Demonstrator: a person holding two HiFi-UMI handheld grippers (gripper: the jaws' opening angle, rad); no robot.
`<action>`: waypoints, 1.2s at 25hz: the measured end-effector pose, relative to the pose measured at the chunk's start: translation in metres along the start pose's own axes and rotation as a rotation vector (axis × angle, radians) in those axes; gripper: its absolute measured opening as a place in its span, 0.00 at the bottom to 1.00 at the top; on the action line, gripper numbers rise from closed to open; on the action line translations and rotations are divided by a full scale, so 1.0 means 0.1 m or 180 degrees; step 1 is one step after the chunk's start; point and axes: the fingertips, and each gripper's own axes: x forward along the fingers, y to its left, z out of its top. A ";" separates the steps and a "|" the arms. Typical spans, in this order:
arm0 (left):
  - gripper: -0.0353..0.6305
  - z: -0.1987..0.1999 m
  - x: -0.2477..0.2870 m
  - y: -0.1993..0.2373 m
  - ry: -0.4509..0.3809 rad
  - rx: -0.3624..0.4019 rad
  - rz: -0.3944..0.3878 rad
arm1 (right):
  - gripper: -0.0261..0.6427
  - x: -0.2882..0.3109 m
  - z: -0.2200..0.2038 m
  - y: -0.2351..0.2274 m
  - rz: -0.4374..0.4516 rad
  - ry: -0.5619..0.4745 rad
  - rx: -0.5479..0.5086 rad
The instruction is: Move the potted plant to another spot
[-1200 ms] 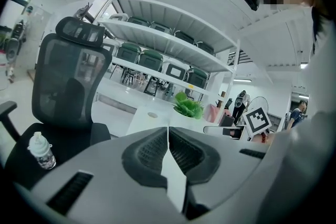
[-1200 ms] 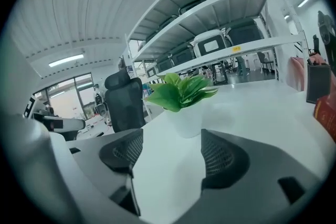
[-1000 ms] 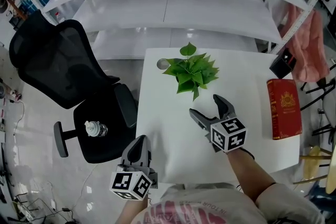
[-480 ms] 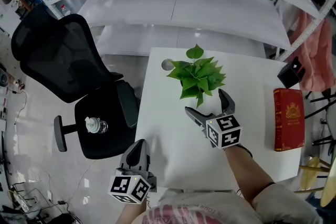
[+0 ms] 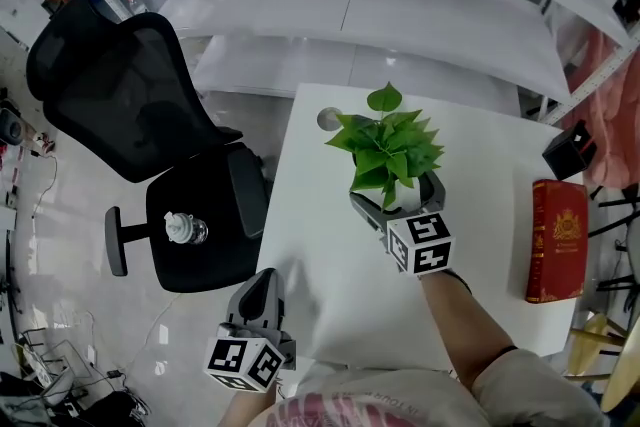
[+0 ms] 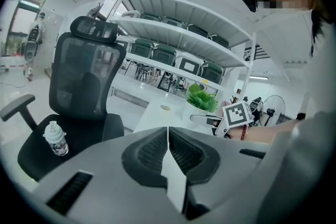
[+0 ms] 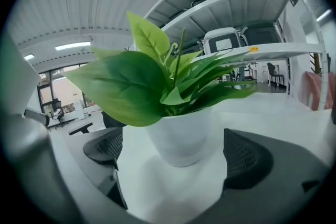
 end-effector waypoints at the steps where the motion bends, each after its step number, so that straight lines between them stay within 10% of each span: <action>1: 0.09 0.00 -0.01 0.01 0.0000 -0.0006 0.0019 | 0.93 0.02 0.01 -0.01 -0.0028 -0.0016 -0.0040; 30: 0.09 -0.03 0.02 0.07 0.0054 0.0035 0.0065 | 0.75 0.17 0.08 -0.09 -0.0192 -0.0276 -0.0082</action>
